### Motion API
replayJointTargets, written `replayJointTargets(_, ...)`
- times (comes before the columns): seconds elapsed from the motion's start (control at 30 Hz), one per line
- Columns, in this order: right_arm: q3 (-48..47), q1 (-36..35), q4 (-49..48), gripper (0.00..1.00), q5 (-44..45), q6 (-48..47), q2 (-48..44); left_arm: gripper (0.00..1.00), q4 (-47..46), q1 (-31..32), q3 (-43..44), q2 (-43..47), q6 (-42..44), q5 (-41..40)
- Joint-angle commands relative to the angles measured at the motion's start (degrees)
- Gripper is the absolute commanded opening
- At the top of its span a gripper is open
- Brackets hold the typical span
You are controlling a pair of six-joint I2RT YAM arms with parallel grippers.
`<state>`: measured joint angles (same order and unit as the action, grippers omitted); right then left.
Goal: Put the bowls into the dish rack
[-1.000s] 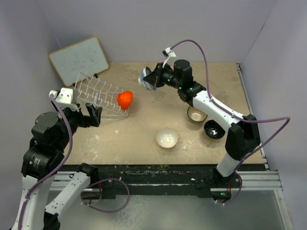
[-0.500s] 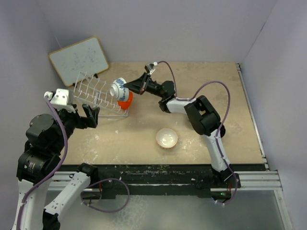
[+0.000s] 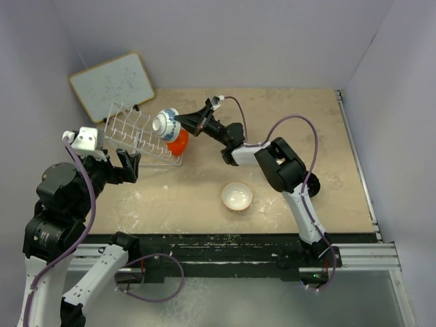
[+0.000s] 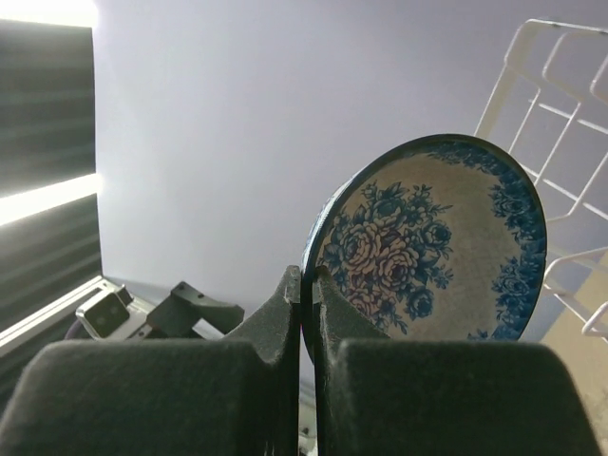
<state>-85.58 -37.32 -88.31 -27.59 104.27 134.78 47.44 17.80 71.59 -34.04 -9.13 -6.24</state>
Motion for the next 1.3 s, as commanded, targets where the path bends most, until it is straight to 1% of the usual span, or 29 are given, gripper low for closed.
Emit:
replayJointTargets(0.0,0.0,-1.92,-22.94,0.0,7.82,2.9,0.49,0.99,-1.79,0.3,0.74,0.04,1.41,-0.75)
replayJointTargets(0.2,1.91,-2.44,-22.96,0.0,12.28,2.53,0.61,0.99,-1.39,0.22,0.66,0.27,1.87,-1.31)
replayJointTargets(0.5,2.35,-2.43,-22.96,0.0,14.78,4.57,3.59,0.99,-1.3,0.24,0.19,0.58,2.08,-1.68)
replayJointTargets(1.0,3.4,-1.83,-22.44,0.0,14.55,6.15,5.91,0.99,-1.82,0.25,-1.25,0.64,1.84,-1.84)
replayJointTargets(1.27,-0.22,-1.71,-21.22,0.0,13.36,8.29,11.14,0.99,-1.94,0.27,-1.59,0.66,1.75,-1.59)
